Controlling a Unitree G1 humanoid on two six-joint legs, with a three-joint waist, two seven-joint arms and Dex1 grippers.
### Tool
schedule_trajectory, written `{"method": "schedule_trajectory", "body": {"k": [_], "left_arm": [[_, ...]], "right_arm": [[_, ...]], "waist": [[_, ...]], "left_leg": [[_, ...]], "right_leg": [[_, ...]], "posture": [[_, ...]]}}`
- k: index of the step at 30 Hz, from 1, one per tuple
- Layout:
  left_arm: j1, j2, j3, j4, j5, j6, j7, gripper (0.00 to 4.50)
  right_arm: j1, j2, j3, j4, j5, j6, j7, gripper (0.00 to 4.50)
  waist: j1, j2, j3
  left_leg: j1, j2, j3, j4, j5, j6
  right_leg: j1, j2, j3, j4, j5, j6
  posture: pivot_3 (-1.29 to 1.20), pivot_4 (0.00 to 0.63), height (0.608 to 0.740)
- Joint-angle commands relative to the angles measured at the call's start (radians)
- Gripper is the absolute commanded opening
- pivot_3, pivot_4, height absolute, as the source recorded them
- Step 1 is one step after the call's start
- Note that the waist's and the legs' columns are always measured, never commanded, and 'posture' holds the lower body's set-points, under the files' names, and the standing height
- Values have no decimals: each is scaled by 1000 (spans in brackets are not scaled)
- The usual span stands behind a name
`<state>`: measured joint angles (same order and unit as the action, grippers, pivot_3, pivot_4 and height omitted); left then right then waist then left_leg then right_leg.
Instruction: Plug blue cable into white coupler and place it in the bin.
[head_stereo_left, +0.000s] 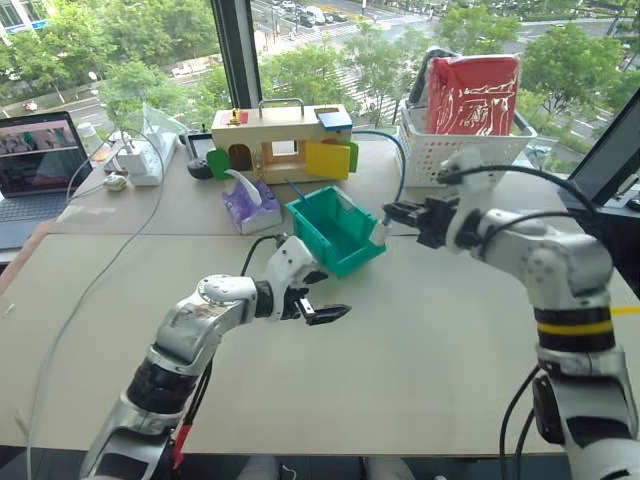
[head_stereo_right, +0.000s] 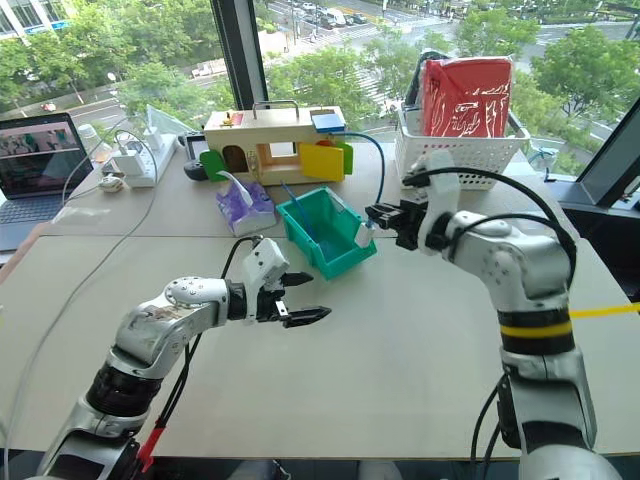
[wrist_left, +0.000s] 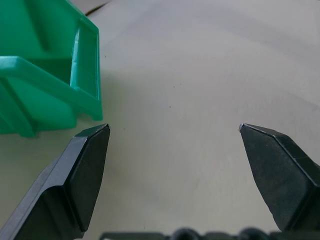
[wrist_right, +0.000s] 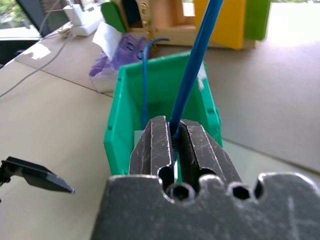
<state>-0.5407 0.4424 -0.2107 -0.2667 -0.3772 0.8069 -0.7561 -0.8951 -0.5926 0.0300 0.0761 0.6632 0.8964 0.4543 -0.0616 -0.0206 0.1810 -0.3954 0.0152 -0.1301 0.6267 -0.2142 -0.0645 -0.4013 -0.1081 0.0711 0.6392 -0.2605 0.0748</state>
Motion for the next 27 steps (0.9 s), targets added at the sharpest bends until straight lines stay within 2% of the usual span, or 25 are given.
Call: {"method": "schedule_trajectory", "body": {"k": [1,3,4,7,8,9,13,16,17,19,22,24,27], "left_arm": [[41,-7,40,-83,0,-7,60,4437],[74,-9,57,-115,-9,12,88,4437],[98,-9,69,-143,-21,27,101,4477],[142,-7,92,-198,-33,50,133,4500],[152,-10,104,-209,-36,52,148,4500],[160,-13,116,-218,-38,54,159,4500],[190,-9,158,-228,-36,16,182,4500],[207,-18,218,-225,-71,-38,162,4500],[216,-21,268,-221,-103,-59,150,4500],[243,-13,380,-198,-167,-94,124,4500],[286,24,469,-149,-170,-169,103,4500],[322,49,503,-103,-108,-264,116,4500],[355,64,550,-41,-123,-313,92,4500]], "right_arm": [[-110,38,98,221,-173,-206,137,0],[-161,88,128,359,-239,-294,172,0],[-181,118,137,439,-268,-339,192,446],[-218,166,151,601,-339,-434,253,1308],[-235,178,134,641,-344,-455,261,1702],[-254,188,114,672,-345,-470,270,1904],[-305,184,29,710,-312,-466,326,3469],[-316,136,-70,677,-246,-401,375,4328],[-306,100,-107,642,-218,-379,401,4491],[-252,3,-180,551,-170,-350,463,4491],[-123,-88,-223,408,-164,-372,503,4491],[32,-139,-219,297,-215,-469,530,4491],[265,-170,-238,157,-253,-546,525,4491]], "waist": [[-2,0,0],[-6,0,0],[-8,0,0],[-9,0,0],[-9,1,1],[-8,1,1],[-7,1,4],[-3,1,5],[-1,1,5],[2,1,5],[10,1,5],[10,1,5],[4,0,5]], "left_leg": [[-3,0,0,0,0,0],[-4,0,0,0,1,-2],[-4,0,0,0,1,-2],[-5,0,0,0,2,-3],[-5,0,0,0,2,-3],[-5,0,-1,0,2,-3],[-5,0,-1,1,4,-7],[-4,0,-1,0,4,-7],[-5,0,-1,1,4,-7],[-5,0,-1,1,4,-7],[-6,0,-1,0,3,-6],[-5,0,-1,0,3,-5],[-3,0,0,1,2,-4]], "right_leg": [[-3,0,0,1,0,0],[-4,0,0,1,0,0],[-4,0,0,1,0,-1],[-5,0,0,1,0,-1],[-5,0,0,2,0,-1],[-5,0,0,2,0,-1],[-5,0,0,4,1,-1],[-5,0,0,4,1,-1],[-5,0,0,4,1,-1],[-5,0,0,3,1,-1],[-5,0,-1,2,1,-1],[-4,0,-1,1,1,-1],[-3,0,-1,1,1,-1]], "posture": [[0,150,740],[0,150,740],[0,150,740],[0,150,740],[0,150,740],[0,150,740],[0,150,740],[0,150,740],[0,150,740],[0,150,740],[0,150,740],[0,150,740],[0,150,740]]}}
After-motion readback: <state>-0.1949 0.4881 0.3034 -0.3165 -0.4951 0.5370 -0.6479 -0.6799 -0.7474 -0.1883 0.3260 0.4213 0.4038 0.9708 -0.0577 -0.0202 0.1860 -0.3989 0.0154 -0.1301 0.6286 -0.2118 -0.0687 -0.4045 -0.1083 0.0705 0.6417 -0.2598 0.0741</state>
